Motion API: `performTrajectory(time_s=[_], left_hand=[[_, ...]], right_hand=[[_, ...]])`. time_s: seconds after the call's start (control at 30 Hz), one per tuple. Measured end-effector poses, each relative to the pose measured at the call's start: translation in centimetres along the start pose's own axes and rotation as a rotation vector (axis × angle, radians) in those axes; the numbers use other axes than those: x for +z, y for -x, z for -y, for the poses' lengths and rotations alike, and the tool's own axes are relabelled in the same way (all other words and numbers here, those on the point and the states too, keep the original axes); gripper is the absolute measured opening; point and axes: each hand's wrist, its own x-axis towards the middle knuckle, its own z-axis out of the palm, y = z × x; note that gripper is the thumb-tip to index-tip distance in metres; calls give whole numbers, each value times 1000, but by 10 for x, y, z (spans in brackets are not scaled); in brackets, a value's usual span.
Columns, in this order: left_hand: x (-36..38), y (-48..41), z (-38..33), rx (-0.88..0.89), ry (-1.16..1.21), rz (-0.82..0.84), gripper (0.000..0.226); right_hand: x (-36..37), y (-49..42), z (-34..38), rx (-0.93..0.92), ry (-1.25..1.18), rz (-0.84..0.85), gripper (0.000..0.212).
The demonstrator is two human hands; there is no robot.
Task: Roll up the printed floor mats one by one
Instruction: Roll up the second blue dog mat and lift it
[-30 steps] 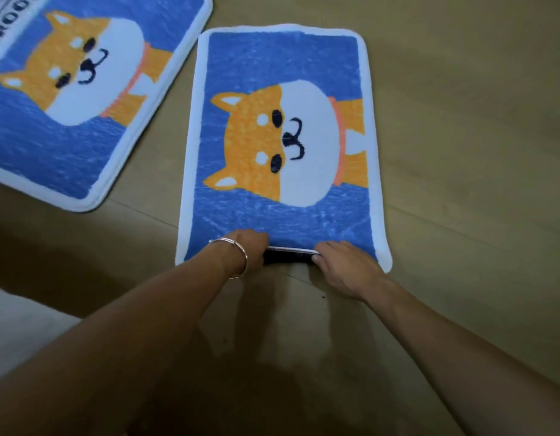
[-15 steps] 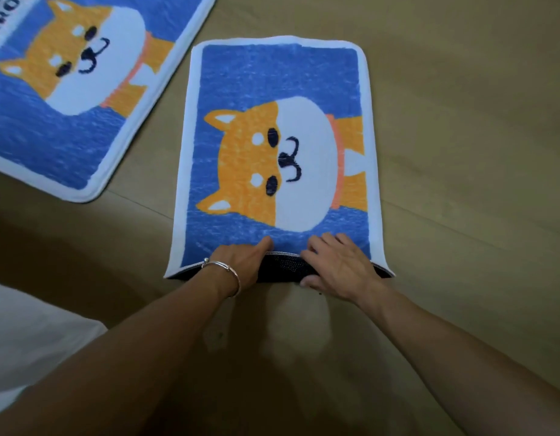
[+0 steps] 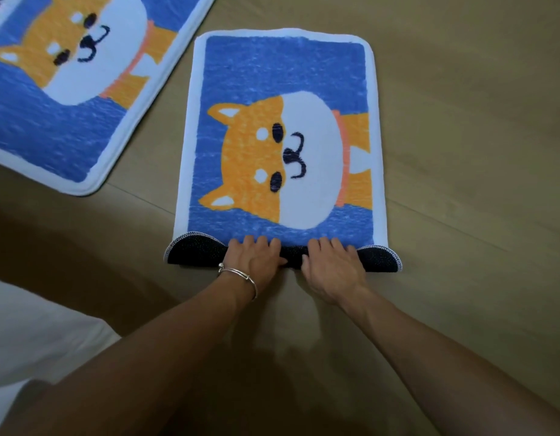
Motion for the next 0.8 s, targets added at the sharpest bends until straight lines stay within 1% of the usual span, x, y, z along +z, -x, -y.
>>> performTrajectory(time_s=[0.07, 0.17, 0.23, 0.3, 0.37, 0.47, 0.57, 0.63, 0.7, 0.77, 0.8], left_hand=[[3, -1, 5, 25, 13, 6, 39], [5, 0, 10, 91, 45, 50, 38], [4, 1, 13, 146, -2, 61, 29], [0, 3, 14, 176, -65, 58, 19], [-3, 2, 13, 163, -83, 94, 20], [-4, -5, 14, 113, -84, 128, 22], [-10, -9, 15, 115, -75, 158, 21], [-10, -6, 17, 154, -67, 103, 22], [-5, -1, 20, 238, -126, -113, 25], [-1, 3, 22, 243, -161, -240, 28], [-1, 4, 22, 244, -131, -182, 23]], right_hand=[[-1, -1, 1, -7, -24, 57, 22], [-3, -2, -1, -73, 7, 167, 28], [-4, -3, 0, -60, 18, 188, 31], [-3, -5, 1, -40, 2, 201, 24], [-3, -8, 2, -33, -32, 220, 16], [-4, -12, 2, -15, -51, 232, 13], [-5, -16, 2, -26, -24, 252, 14], [-9, -19, -2, -29, -91, 313, 12], [-15, -24, -7, -30, -192, 386, 12], [-20, -28, -10, -47, -245, 449, 15], [-20, -28, -10, -58, -239, 463, 15]])
